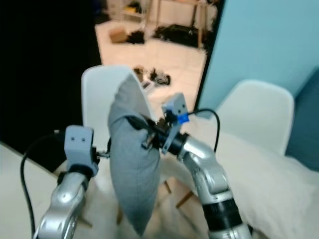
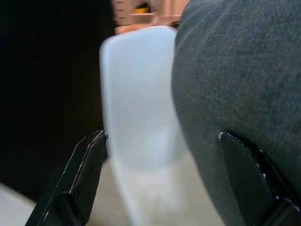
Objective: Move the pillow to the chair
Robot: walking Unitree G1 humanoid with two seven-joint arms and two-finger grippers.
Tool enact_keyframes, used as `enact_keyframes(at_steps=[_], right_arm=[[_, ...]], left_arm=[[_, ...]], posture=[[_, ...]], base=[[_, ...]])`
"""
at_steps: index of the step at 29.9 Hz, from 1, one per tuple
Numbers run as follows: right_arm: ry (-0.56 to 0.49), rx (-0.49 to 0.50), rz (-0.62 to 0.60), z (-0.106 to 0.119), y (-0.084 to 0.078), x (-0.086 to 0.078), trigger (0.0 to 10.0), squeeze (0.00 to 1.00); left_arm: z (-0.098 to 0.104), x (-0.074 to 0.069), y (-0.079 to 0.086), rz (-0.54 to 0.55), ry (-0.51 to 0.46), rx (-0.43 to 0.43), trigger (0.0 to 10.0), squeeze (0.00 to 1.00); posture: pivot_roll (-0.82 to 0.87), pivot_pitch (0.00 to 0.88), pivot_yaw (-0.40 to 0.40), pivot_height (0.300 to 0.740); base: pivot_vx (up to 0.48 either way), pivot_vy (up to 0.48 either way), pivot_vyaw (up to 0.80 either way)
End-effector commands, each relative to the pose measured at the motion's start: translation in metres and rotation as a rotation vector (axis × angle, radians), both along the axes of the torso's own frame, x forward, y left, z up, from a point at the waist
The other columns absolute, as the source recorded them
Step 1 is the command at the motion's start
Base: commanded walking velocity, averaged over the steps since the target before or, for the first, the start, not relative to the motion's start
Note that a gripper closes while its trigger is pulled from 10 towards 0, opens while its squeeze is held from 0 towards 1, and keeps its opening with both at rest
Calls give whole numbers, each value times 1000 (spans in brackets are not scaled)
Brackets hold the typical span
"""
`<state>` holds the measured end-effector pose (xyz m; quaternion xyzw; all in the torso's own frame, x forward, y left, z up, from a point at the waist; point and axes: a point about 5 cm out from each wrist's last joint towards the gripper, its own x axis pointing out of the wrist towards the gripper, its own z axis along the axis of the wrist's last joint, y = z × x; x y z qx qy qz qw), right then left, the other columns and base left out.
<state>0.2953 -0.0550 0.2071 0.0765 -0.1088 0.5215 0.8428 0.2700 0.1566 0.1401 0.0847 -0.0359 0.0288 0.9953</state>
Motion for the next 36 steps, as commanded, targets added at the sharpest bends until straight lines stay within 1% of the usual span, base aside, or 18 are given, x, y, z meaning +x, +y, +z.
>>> enact_keyframes(at_steps=[1,3,7,10,12,15,16,20,25,26,29,32,36], right_arm=[[-40,3,-9,4,-3,1,10000,0],[-33,-7,-25,0,-5,3,10000,0],[-7,-39,-83,-10,-13,11,10000,0],[9,-67,-192,-18,-23,20,10000,0],[25,-102,-285,-26,-30,28,10000,0],[44,-101,-318,-29,-33,31,10000,0],[92,-116,-371,-38,-38,36,10000,0],[110,-112,-379,-41,-38,37,10000,0],[104,-108,-373,-41,-37,38,10000,0],[99,-129,-366,-42,-36,38,10000,0],[90,-139,-354,-43,-35,38,10000,0],[73,-149,-340,-43,-33,37,10000,0],[72,-163,-353,-44,-33,39,10000,0]], left_arm=[[2,3,-4,0,-1,3,10000,0],[3,4,-2,13,-5,-6,10000,0],[3,4,-2,-3,2,-7,10000,0],[4,2,-5,-36,-11,19,10000,0],[5,0,-7,-63,-32,-4,10000,0],[5,0,-7,-65,-29,-7,10000,0],[4,0,-6,-61,-18,-4,10000,0],[4,0,-5,-60,-13,-4,10000,0],[3,1,-5,-59,-11,-6,10000,0],[3,1,-5,-59,-12,-7,10000,0],[3,2,-5,-60,-13,-7,10000,0],[3,2,-5,-60,-15,-7,10000,0],[3,3,-6,-63,-16,-6,10000,0]], posture=[[7,0,-96,740],[10,0,-95,740],[10,0,-92,740],[7,0,-89,740],[7,0,-88,740],[7,0,-88,740],[7,0,-83,740],[6,0,-81,740],[4,0,-83,740],[7,0,-86,740],[8,0,-88,740],[8,0,-89,740],[8,0,-90,740]], base=[[0,0,775],[0,0,775],[0,0,769],[0,0,769],[0,0,769],[0,0,256],[0,0,0],[0,0,0],[282,0,0],[304,0,0],[303,0,0],[299,0,775],[300,0,772]])
